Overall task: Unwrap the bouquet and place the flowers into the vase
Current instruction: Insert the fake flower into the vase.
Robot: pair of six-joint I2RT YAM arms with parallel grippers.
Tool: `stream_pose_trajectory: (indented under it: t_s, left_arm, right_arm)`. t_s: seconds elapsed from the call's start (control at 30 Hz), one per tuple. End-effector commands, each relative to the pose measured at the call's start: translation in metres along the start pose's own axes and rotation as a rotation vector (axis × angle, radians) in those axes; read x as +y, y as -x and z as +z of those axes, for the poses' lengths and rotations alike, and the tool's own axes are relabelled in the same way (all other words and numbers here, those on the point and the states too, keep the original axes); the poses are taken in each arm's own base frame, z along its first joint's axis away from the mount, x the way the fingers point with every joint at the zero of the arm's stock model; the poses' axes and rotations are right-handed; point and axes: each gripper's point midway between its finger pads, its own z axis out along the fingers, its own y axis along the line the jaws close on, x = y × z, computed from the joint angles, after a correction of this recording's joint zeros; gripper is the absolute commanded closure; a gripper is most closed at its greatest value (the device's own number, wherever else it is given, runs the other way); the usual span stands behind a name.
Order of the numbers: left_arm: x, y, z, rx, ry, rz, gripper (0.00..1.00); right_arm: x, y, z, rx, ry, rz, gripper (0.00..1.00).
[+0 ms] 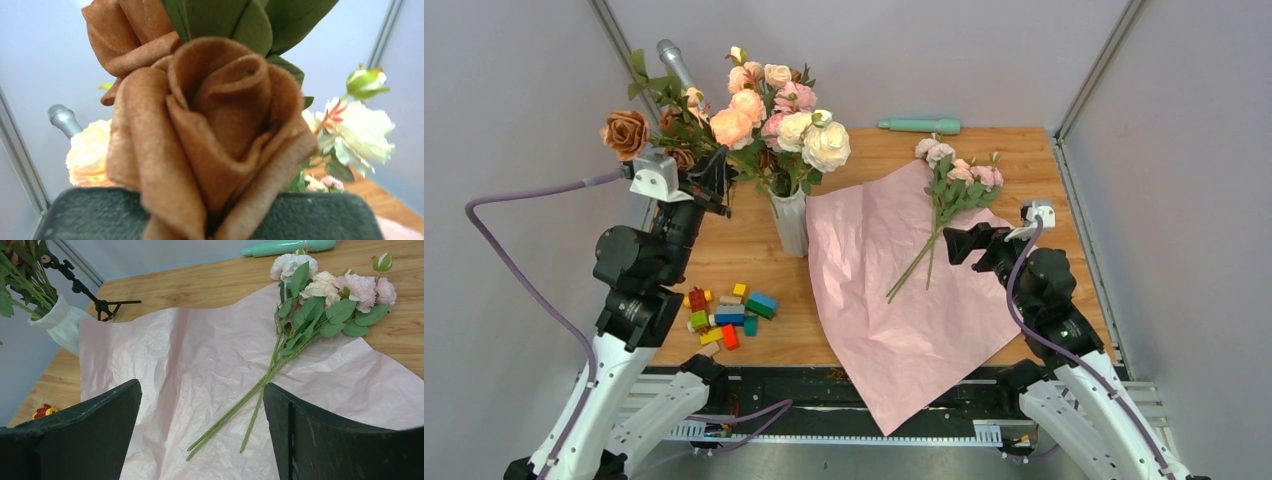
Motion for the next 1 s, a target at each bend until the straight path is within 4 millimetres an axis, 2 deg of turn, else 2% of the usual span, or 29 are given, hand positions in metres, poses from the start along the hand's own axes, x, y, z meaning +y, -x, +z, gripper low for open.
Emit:
stream_pose_trajectory:
  t_s: [0.0,0.07,0.1,0.47,0.97]
  left_arm:
    - [0.013,0.03,0.01,-0.152,0.079,-0.054,1.0]
    - [0.012,0.029,0.012,-0.173,0.076,-0.054,1.0]
    - [0.012,0.034,0.012,-0.207,0.078,-0.059,1.0]
    - [0.011,0.017,0.018,-0.258,0.061,0.012,1.0]
    - [0.004,-0.03,0.015,-0.18,0.01,0.088,1.0]
  right_arm:
    - [0.0,0.011,-0.002,-0.044,-0.006,0.021,0.07]
    - [0.0,0.012,-0.002,-0.05,-0.008,0.023,0.07]
    - [0.0,0.011,-0.002,-0.047,-0.006,0.023,0.07]
    - [0.0,0.01,-0.003,-0.055,0.0,0.022,0.07]
    - [0.002,0.0,0.004,-0.032,0.021,0.011,0.07]
